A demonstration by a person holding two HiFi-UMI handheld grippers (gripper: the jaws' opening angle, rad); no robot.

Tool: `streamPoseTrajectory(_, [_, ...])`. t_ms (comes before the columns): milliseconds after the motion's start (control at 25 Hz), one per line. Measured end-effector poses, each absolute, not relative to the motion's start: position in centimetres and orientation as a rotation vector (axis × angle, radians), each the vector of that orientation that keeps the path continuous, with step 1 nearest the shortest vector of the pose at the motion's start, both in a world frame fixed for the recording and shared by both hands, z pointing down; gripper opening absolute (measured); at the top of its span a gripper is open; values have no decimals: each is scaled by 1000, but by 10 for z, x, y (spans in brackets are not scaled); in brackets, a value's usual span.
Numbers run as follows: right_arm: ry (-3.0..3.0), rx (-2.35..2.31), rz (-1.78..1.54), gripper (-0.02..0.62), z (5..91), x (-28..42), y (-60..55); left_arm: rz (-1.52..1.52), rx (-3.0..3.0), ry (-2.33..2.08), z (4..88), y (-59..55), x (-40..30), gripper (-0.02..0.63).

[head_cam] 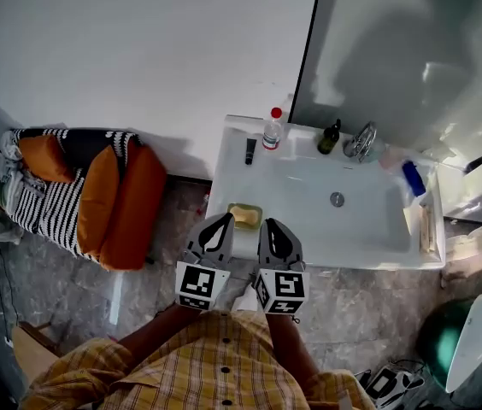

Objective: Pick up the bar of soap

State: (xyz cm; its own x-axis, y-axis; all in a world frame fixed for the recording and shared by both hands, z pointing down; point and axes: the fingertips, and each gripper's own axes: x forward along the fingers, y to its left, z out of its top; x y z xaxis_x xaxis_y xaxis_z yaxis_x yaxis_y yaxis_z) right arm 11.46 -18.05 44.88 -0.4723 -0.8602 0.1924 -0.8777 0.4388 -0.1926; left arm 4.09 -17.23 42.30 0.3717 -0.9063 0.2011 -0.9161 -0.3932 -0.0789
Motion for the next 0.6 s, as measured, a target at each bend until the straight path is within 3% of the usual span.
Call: streamPoseTrajectory(600, [-2455, 1557, 449, 18, 486, 78, -248, 341, 2607, -1579, 448, -256, 13, 9])
